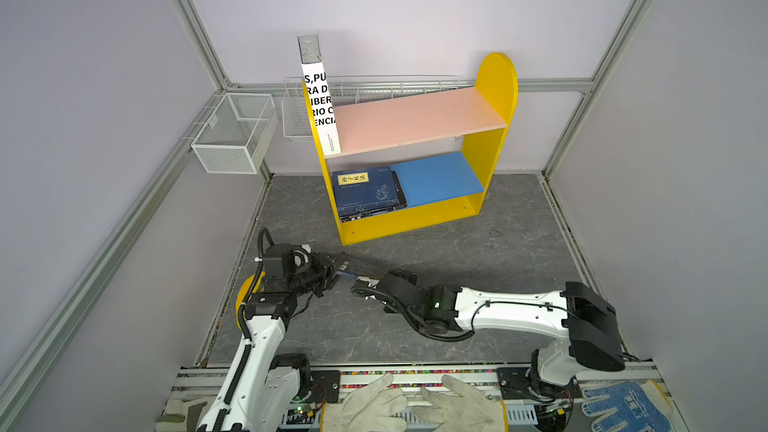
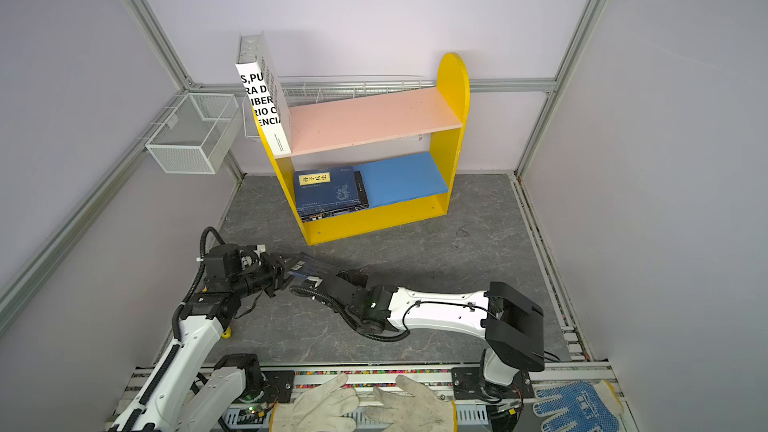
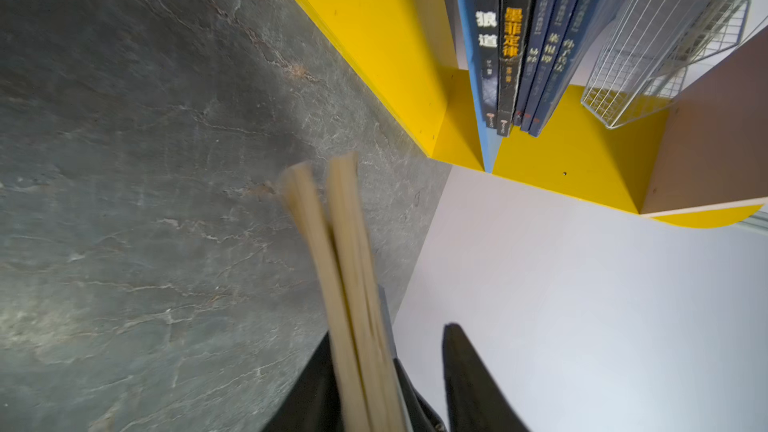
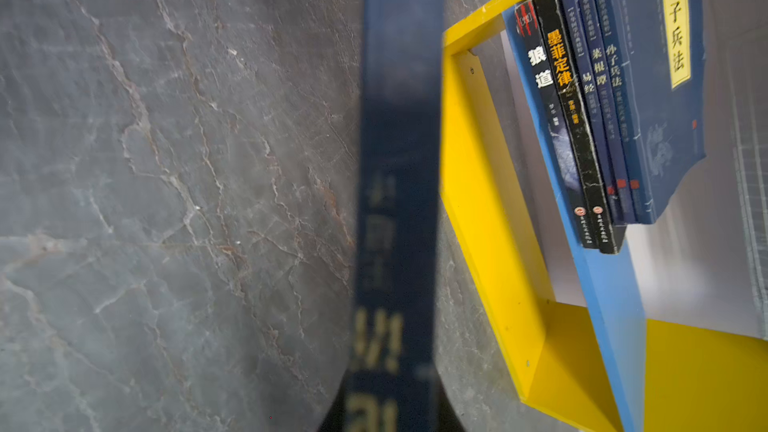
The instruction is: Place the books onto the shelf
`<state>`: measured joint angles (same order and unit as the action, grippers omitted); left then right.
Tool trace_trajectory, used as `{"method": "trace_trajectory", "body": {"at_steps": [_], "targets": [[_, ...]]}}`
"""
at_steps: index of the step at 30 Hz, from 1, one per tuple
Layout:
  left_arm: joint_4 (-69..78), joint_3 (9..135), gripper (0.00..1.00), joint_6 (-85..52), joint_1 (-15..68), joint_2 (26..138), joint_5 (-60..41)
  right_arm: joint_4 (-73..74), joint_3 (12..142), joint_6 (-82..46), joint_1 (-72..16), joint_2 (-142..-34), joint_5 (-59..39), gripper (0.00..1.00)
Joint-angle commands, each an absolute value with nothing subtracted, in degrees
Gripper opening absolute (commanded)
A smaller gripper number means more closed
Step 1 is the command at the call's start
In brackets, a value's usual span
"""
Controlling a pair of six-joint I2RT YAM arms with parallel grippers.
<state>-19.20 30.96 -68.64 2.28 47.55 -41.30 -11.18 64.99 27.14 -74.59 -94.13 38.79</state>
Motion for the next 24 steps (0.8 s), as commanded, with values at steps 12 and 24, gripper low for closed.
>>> {"method": "trace_trajectory", "body": {"at_steps": [12,24], "targets": [[-24.2,32.0,0.0,-64.0,2.4,49.6,-39.4,-12.0,64.5,24.5,-75.9,-90.8,30.2,0.72],[-29.6,34.1,0.0,-61.6,2.6,47.3,-36.5,-15.1,72.8,19.6,-77.1,-92.8,16.5,0.73]]}}
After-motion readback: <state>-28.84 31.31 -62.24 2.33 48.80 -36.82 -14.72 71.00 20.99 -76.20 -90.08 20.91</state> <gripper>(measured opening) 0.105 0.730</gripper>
